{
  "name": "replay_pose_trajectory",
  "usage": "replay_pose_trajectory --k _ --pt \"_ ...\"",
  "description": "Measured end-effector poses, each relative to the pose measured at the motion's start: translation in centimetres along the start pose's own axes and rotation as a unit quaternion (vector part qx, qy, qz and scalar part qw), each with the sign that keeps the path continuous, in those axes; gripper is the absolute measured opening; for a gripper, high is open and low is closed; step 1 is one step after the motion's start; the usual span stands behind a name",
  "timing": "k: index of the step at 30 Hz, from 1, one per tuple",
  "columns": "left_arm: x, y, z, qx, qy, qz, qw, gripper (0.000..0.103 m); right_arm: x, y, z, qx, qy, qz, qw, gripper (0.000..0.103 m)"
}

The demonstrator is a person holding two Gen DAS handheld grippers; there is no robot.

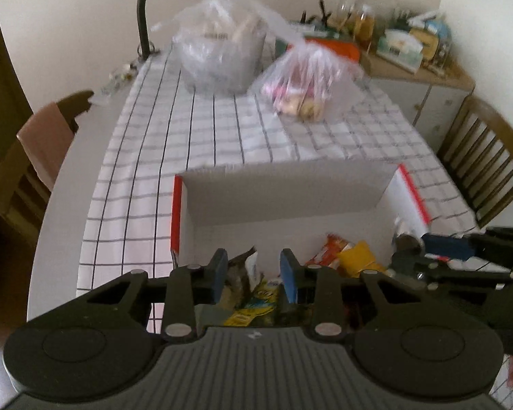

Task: Organize snacks
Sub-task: 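Lower the dark packet into the red box and open left tool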

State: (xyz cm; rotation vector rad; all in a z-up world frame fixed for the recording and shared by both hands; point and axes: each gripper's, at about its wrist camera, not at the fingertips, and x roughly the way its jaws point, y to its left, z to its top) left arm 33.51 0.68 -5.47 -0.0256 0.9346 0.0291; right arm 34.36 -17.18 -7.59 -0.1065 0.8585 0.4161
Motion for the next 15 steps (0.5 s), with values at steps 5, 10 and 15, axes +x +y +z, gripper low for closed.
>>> replay_pose_trajectory --k 5,10,15 --pt "2.7 0.8 -1.1 0.003 0.03 0.001 0.9996 0.033 3.4 0.2 -0.6 -0.006 0.033 -0.014 0.999 0.032" --pt "3.4 1.0 -2.2 0.003 0.041 -0.005 0.9991 0.033 5.6 0.7 -1.3 -0.015 0.056 -0.021 0.998 0.034" --pt "2.9 1.0 -2.8 -0.001 0.041 -0.007 0.9991 0.033 6.2 0.8 -1.6 -0.019 0.064 -0.015 0.998 0.039"
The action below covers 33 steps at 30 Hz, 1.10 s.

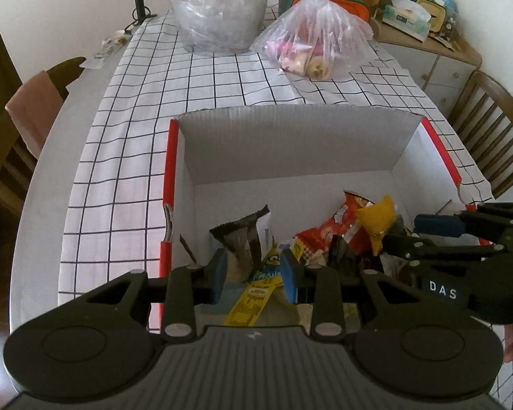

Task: Organize snacks
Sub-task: 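Lower the dark packet into the red box and open left tool, then move both open tools back toward the silver bar and teal candy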

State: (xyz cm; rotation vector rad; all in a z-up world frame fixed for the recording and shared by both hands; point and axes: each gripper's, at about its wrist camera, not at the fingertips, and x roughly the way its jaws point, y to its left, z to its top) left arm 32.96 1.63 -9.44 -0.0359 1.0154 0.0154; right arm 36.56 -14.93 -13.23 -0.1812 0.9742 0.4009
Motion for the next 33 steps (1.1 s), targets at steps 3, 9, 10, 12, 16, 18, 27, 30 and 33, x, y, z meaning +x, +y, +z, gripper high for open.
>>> replay_pose_trajectory --k 3,9,10,12,16,18,27,30,33 --pt "-0.5 -0.2 -0.2 0.0 -0.003 0.001 1.0 0.033 -0.6 -0.2 0.0 0.002 -0.006 0.008 1.0 0.047" --pt "-2.9 -0.9 -0.5 -0.002 -0.019 -0.002 0.9998 0.035 -3.5 -0.7 0.1 0.01 -0.03 0.03 0.999 0.053" --pt "-3.4 -1.0 -0.6 -0.002 -0.023 -0.002 0.9997 0.035 -4.2 -0.7 0.1 0.01 -0.035 0.034 0.999 0.054" --pt "-4.4 -1.4 -0.8 -0.003 -0.03 -0.002 0.9996 0.037 -5.5 -0.8 -0.1 0.008 -0.047 0.04 0.998 0.057" --pt "-6.5 -2.2 -1.3 -0.009 -0.047 -0.002 0.9988 0.046 -8.2 -0.8 -0.4 0.004 -0.068 0.053 0.996 0.063" --pt "-7.6 -2.5 -1.7 -0.01 -0.055 -0.002 0.9984 0.047 -9.4 -0.8 -0.7 0.002 -0.078 0.06 0.995 0.065" --pt "-12.3 -3.8 -4.0 -0.024 -0.085 0.01 0.996 0.058 -14.3 -0.2 -2.5 -0.017 -0.114 0.094 0.989 0.08" --pt "-13.5 -4.1 -5.1 -0.031 -0.089 0.016 0.9954 0.06 -15.5 0.1 -3.2 -0.023 -0.121 0.104 0.987 0.086" --pt "-14.4 -4.2 -6.3 -0.036 -0.094 0.024 0.9946 0.066 -16.4 0.3 -4.0 -0.027 -0.124 0.114 0.985 0.09"
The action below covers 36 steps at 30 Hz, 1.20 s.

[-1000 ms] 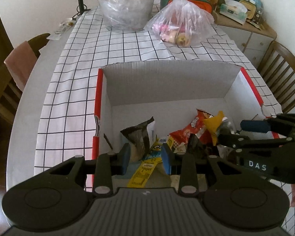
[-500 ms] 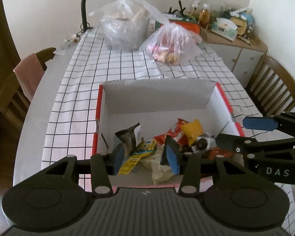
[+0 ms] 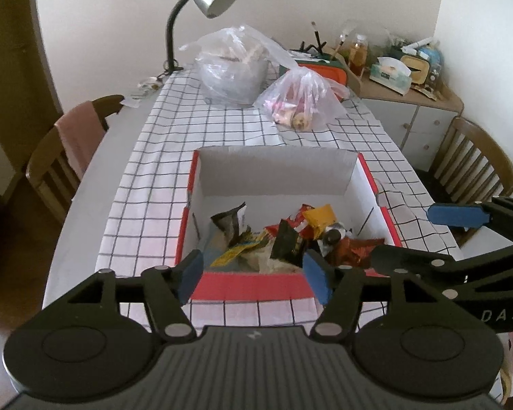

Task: Organize snacks
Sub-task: 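Move both open tools back toward the silver bar and teal candy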

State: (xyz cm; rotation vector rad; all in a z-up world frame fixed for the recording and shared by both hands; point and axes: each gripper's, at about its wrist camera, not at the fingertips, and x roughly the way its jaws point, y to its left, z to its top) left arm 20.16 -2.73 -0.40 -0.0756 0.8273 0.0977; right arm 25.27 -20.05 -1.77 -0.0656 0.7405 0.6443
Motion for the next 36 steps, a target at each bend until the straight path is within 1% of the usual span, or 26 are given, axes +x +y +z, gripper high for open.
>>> replay_pose_trajectory --k 3,4,8,13,17,22,28,32,36 --pt "-0.9 0.1 -1.1 -0.009 0.002 0.004 0.9999 0.067 -0.8 0.3 -0.7 0.0 0.001 0.008 1.0 0.091" --pt "-1.2 0.2 -1.5 -0.012 0.003 0.007 0.9999 0.067 -1.1 0.5 -1.0 0.0 0.001 0.01 1.0 0.095" --pt "-2.2 0.5 -3.0 -0.025 0.008 0.012 0.9996 0.071 -2.0 0.8 -2.2 -0.002 0.002 0.014 1.0 0.099" --pt "-3.2 1.5 -4.5 -0.044 0.009 0.011 0.9989 0.076 -3.0 1.3 -3.7 0.001 0.005 0.019 1.0 0.102" --pt "-3.6 2.5 -6.2 -0.054 0.015 0.013 0.9984 0.076 -3.4 2.0 -4.8 0.008 0.009 0.022 1.0 0.103" --pt "-3.8 4.6 -8.6 -0.069 0.032 0.02 0.9969 0.076 -3.1 3.3 -6.0 0.028 0.016 0.02 0.999 0.103" --pt "-2.8 7.5 -11.4 -0.095 0.07 0.035 0.9924 0.076 -1.0 5.3 -7.6 0.062 0.039 0.005 0.997 0.103" --pt "-1.0 9.1 -13.4 -0.126 0.108 0.035 0.9855 0.076 1.7 6.9 -8.2 0.072 0.063 -0.01 0.995 0.102" --pt "0.3 9.8 -15.3 -0.154 0.134 0.034 0.9782 0.076 4.7 7.8 -9.1 0.08 0.096 -0.022 0.992 0.102"
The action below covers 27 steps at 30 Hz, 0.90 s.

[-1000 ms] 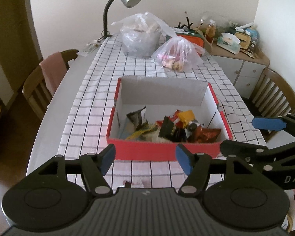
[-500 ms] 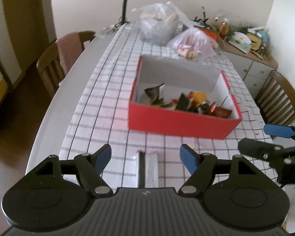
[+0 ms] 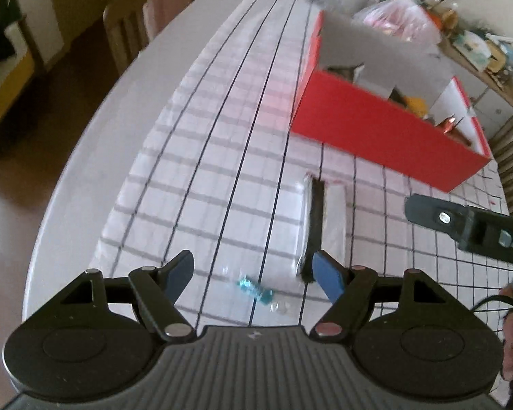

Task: Organize snacks
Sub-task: 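Move both open tools back toward the silver bar and teal candy, then grasp the silver foil bar with right tool while left tool grasps teal candy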

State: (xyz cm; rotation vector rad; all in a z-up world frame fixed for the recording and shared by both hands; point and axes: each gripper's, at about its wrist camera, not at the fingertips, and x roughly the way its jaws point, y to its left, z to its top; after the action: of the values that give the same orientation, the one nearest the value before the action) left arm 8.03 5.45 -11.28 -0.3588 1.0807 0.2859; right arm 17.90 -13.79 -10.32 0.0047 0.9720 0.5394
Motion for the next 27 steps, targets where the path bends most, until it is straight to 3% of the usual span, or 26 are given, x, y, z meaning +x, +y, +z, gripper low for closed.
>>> replay_pose_trajectory --k 12,19,27 --pt "3.4 2.2 -2.1 -0.104 0.048 0.014 0.9933 0.075 7.5 2.9 -0.4 -0.021 0.072 -0.018 0.997 0.1" --pt "4.6 1.8 -2.2 -0.12 0.059 0.014 0.9909 0.059 10.2 4.3 -0.7 -0.044 0.097 -0.032 0.994 0.091" --pt "5.6 0.7 -2.3 -0.114 0.058 0.032 0.9912 0.056 12.0 5.0 -1.1 -0.067 0.112 -0.051 0.99 0.08"
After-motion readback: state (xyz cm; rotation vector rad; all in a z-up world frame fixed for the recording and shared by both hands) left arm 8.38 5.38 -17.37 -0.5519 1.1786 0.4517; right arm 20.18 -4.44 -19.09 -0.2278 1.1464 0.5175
